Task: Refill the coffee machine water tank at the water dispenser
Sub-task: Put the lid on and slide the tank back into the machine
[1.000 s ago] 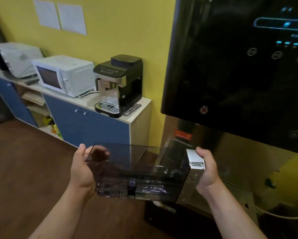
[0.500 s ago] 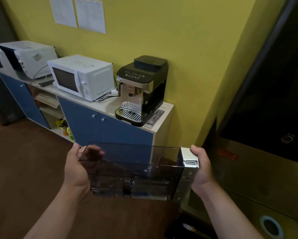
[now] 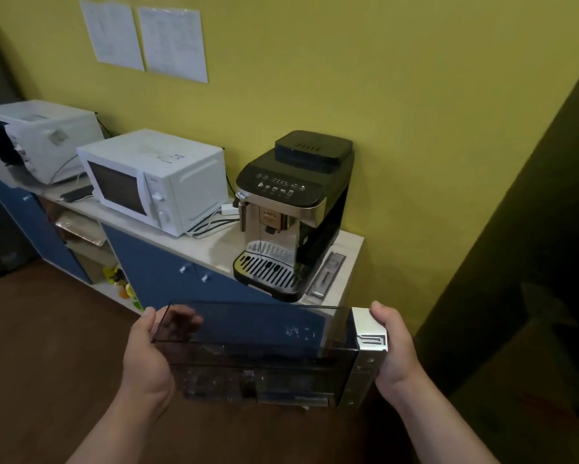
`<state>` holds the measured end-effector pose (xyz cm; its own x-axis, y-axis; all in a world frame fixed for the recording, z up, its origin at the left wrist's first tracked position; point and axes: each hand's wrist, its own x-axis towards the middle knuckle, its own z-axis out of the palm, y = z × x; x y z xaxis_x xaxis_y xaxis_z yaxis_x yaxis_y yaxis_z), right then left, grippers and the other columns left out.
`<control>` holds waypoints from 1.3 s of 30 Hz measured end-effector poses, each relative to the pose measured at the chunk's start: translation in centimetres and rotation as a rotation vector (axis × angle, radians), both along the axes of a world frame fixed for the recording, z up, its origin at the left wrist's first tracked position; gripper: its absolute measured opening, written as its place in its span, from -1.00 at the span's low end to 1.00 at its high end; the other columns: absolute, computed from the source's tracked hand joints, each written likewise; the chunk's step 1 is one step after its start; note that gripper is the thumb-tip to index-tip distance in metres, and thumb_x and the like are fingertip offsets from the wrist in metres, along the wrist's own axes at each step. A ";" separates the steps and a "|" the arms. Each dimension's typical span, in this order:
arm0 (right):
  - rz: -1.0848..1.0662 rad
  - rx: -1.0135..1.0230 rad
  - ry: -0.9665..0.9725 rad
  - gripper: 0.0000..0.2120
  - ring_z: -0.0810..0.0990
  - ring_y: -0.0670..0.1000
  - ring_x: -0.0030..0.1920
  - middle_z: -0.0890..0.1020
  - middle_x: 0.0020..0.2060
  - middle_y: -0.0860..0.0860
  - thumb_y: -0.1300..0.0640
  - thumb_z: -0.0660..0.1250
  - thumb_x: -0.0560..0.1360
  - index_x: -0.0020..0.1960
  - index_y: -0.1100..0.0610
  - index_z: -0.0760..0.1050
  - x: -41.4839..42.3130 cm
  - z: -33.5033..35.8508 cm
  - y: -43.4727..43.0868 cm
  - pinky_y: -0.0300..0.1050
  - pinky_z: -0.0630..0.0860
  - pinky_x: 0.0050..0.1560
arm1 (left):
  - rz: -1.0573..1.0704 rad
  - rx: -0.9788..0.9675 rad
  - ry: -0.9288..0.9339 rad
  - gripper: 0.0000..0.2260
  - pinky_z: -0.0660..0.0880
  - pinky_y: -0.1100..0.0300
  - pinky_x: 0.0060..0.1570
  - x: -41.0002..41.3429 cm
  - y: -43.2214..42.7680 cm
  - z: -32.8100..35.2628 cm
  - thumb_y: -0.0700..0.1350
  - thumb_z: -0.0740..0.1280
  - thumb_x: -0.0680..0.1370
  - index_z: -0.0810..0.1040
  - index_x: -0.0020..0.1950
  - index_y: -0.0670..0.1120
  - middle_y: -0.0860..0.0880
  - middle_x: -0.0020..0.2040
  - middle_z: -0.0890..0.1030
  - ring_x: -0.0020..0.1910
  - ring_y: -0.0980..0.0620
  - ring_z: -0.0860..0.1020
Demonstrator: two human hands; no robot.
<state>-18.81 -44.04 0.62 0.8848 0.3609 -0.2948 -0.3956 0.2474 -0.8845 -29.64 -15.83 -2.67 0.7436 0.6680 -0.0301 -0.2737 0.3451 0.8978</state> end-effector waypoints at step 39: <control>-0.443 0.015 0.051 -0.67 0.65 0.11 -0.30 0.67 -0.31 0.17 -0.01 0.28 0.36 -0.14 0.28 0.57 19.0 -5.7 16.2 -0.15 0.58 -0.35 | -0.423 0.650 0.199 -0.63 0.42 0.48 0.00 26.2 17.7 -5.9 0.10 0.12 0.36 0.49 0.04 -0.03 0.15 -0.10 0.57 0.00 0.27 0.54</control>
<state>0.18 -27.85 -5.07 0.9395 -0.0447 -0.3396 -0.2916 0.4154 -0.8616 -3.43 1.89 -8.56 0.9595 0.2598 0.1092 -0.0498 -0.2249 0.9731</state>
